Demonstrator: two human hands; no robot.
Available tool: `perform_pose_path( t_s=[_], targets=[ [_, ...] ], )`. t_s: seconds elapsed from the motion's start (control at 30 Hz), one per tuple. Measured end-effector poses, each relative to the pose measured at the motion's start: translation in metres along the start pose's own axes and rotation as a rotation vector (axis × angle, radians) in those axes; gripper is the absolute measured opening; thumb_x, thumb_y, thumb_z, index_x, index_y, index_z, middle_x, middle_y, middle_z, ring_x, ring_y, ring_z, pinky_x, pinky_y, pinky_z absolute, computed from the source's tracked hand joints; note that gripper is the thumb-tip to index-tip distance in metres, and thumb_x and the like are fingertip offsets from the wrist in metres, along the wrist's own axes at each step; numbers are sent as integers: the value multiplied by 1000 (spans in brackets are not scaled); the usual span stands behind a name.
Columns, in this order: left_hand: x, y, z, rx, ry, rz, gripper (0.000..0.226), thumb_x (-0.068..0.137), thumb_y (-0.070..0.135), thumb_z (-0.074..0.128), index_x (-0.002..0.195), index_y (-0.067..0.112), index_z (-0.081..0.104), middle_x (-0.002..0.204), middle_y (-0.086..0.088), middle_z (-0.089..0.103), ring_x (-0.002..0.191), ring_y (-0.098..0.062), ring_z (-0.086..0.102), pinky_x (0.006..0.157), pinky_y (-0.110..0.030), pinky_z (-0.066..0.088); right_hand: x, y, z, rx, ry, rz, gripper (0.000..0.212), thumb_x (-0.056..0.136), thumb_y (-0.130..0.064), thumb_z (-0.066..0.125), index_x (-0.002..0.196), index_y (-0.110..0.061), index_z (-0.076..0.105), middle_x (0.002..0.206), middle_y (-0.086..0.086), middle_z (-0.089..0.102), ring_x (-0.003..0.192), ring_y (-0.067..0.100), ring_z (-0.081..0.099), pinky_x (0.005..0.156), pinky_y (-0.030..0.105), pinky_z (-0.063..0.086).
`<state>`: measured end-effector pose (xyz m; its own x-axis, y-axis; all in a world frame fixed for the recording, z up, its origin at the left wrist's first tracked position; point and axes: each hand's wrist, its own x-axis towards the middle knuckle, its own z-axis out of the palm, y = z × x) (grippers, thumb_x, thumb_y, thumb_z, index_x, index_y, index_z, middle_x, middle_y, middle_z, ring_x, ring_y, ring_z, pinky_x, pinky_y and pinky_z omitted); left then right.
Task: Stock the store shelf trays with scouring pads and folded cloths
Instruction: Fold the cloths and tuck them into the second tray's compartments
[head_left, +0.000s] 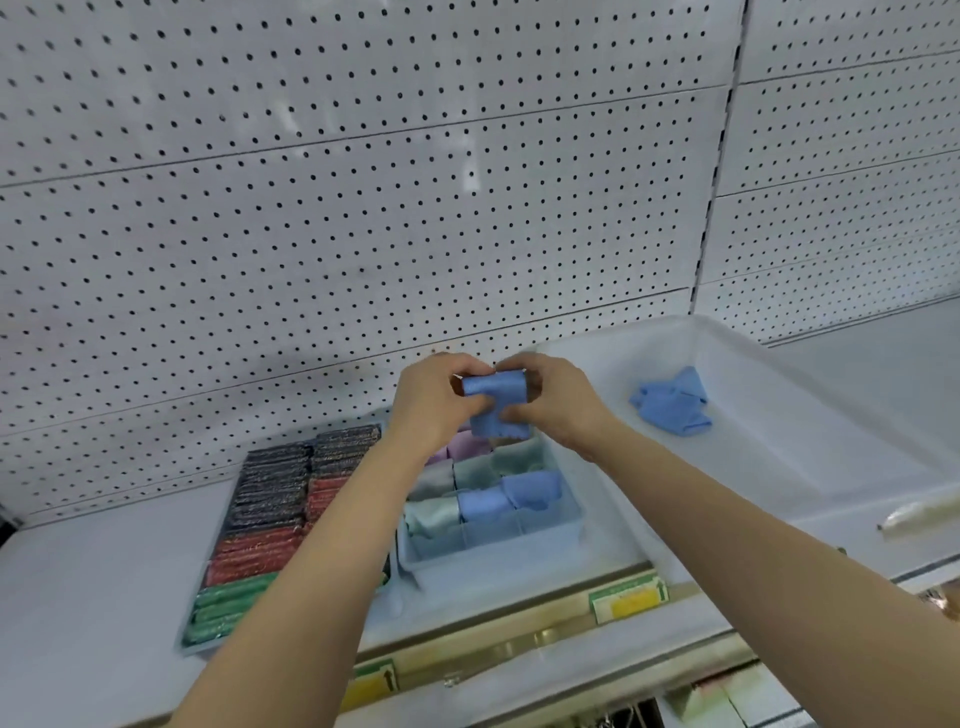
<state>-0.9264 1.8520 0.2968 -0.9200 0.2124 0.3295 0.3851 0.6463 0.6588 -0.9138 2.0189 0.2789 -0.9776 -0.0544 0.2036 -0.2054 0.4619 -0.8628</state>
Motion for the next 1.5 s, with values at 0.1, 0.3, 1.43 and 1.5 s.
perform_pose_path(
  t_s=[0.1, 0.3, 1.43, 1.5],
  targets=[
    [-13, -19, -7, 86, -52, -35, 17, 73, 13, 76, 88, 22, 75, 87, 3, 71, 77, -14, 62, 68, -24, 48, -1, 7, 18, -280, -28, -38, 27, 64, -10, 77, 90, -9, 70, 88, 8, 52, 78, 21, 50, 65, 31, 42],
    [-48, -69, -7, 309, -323, -119, 13, 82, 29, 71, 89, 23, 62, 87, 2, 67, 82, -19, 62, 74, -35, 49, -20, 33, 67, -355, -281, -55, 38, 70, -13, 74, 60, -24, 39, 62, -2, 43, 65, 19, 44, 55, 30, 31],
    [-29, -39, -12, 716, -509, 21, 37, 89, 50, 59, 121, 32, 60, 118, 5, 62, 102, -18, 59, 83, -33, 50, -18, 30, 30, -524, -237, -62, 34, 84, -27, 64, 118, -22, 65, 114, -2, 68, 103, 19, 62, 89, 33, 50],
    [-12, -18, -7, 680, -439, 70, 36, 91, 50, 55, 123, 34, 59, 121, 4, 61, 104, -18, 58, 78, -29, 46, -18, 32, 1, -617, -90, -140, 35, 89, -29, 59, 123, -23, 62, 122, -2, 65, 110, 20, 60, 92, 31, 45]
  ],
)
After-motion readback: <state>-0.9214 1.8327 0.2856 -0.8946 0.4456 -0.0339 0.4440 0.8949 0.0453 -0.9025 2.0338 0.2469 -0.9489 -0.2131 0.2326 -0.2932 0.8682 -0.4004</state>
